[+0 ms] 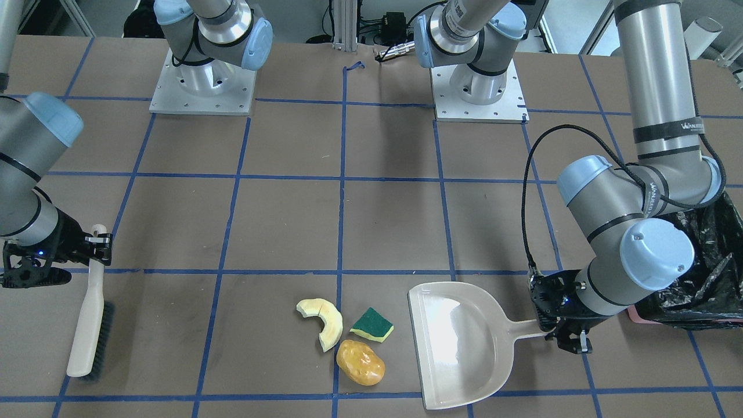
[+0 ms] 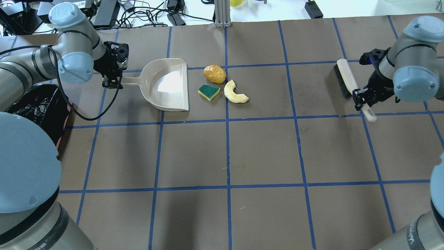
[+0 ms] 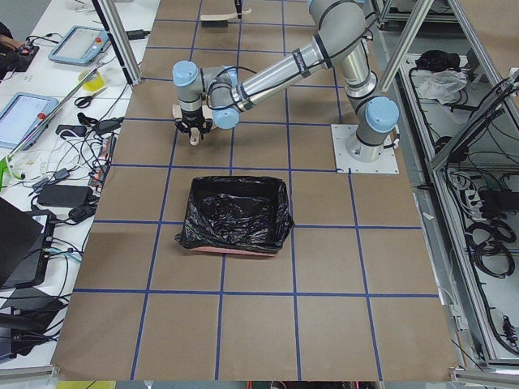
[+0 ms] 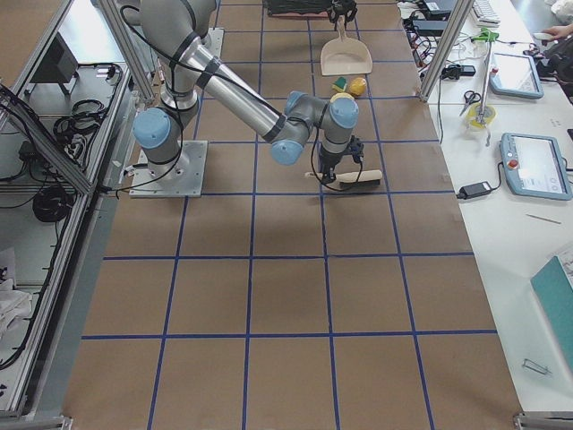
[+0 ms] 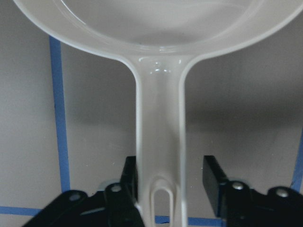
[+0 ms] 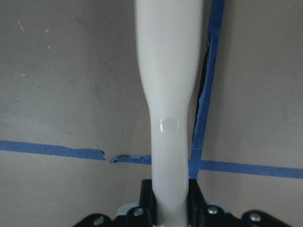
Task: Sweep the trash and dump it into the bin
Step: 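Close the right gripper on the brush handle while the left gripper grasps the dustpan handle, then lift the brush with the right gripper and move it behind the potato, sponge and peel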
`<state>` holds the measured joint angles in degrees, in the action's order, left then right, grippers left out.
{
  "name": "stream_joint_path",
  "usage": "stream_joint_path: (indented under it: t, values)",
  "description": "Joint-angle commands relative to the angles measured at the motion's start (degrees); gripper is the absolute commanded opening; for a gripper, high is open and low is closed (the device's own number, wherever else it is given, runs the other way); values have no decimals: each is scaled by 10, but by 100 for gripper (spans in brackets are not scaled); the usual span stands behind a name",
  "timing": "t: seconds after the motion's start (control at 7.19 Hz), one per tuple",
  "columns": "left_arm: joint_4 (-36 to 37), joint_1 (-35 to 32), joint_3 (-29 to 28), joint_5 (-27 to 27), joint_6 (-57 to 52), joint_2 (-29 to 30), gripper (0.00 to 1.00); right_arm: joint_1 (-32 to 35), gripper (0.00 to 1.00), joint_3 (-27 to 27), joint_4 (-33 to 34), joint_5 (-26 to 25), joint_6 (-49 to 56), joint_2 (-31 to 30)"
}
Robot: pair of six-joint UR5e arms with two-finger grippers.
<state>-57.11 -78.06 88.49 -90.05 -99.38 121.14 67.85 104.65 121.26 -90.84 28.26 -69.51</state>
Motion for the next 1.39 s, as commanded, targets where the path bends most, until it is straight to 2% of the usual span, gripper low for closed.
stream_joint_path:
  t: [0.0,0.28,0.42,0.7,0.83,1.25]
  values:
    - [2,-1,0,-6,0,-6,0,0,0,-1,-1,-1,0,-2]
    - [0,-2,0,-6,-14,-10,0,6,0,-36,-34,3,-16,-3]
    - [-1,-2,1,-6,-23,-8,0,28,0,-58,-80,8,-76,-4]
    - [-9,-3,-1,-20,-24,-7,0,115,0,-70,-94,13,-184,-6]
    - [-10,-9,-2,-35,-26,-7,0,145,0,-70,-93,42,-249,-5]
    - [-10,-17,-12,-36,-26,1,0,242,0,-72,-94,55,-365,-4]
